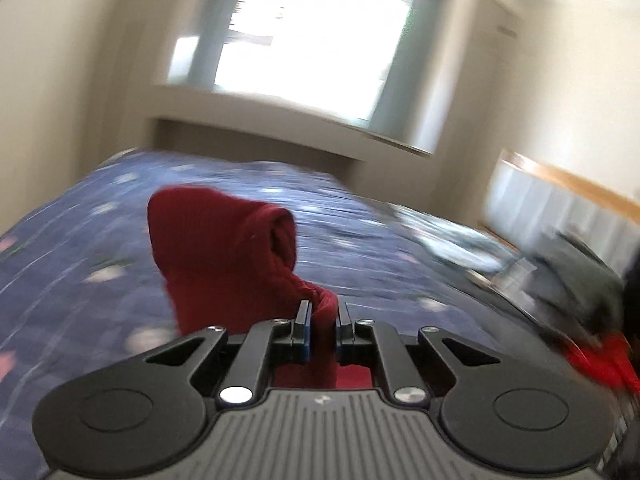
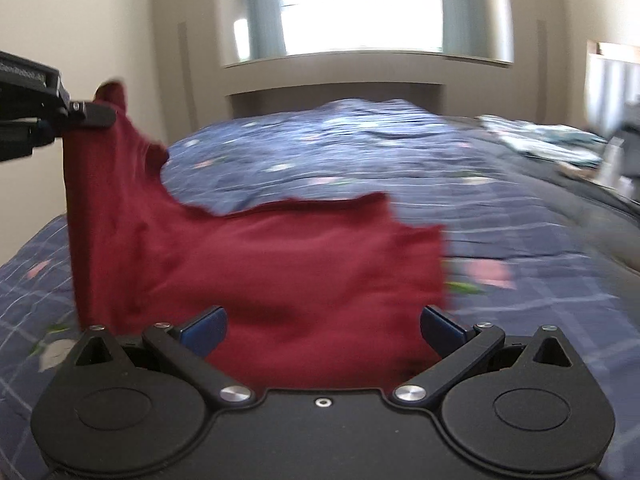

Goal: Fold small clothes

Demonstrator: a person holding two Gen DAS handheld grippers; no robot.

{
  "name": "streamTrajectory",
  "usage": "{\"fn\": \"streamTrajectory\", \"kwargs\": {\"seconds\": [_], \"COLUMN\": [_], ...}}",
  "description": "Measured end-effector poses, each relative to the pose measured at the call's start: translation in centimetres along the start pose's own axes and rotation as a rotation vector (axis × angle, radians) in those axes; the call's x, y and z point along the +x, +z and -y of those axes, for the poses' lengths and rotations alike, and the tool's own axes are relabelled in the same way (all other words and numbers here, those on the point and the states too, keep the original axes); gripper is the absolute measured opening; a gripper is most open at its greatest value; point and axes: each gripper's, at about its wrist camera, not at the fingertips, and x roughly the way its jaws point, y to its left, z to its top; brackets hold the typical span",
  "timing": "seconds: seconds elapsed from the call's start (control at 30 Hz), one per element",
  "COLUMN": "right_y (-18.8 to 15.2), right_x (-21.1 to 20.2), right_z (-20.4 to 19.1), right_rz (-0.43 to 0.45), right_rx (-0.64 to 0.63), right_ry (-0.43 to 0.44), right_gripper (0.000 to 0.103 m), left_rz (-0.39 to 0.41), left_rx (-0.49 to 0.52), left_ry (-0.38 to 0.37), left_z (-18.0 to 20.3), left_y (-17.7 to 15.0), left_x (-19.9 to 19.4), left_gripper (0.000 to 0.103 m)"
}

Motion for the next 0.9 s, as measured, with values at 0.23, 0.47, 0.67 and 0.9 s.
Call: {"fn": "streamTrajectory", "kwargs": {"seconds": [0.23,0.47,0.67,0.9], "right_y": [-2.7,-5.2,-3.2,1.3], "right_x": [-3.7,-4.8,-3.7,2.4], "right_z": [7.3,11.0,11.4,12.0], "right_rz": [-0.033,-0.039,0.023,0.01], "right_rx": [0.097,0.193,0.203,0.198], "right_ry": [-0.128,-0.144,-0.056,0.18], "right_gripper": [0.103,0.103,0.103,0.085], "left_rz": [-0.188,-0.317,-0.305,-0.295], "left_rx": [0.25,0.286,0.288,0.266], "left_ry": [-0.215,-0.174,-0.161,-0.13], "left_z": [9.0,10.6,9.9,10.1], "left_y": [-4.8,-9.9,-10.3,-10.4], "left_x": [3.1,4.6,3.7,3.7], "left_gripper": [0.01,0.011,0.013,0.014]}}
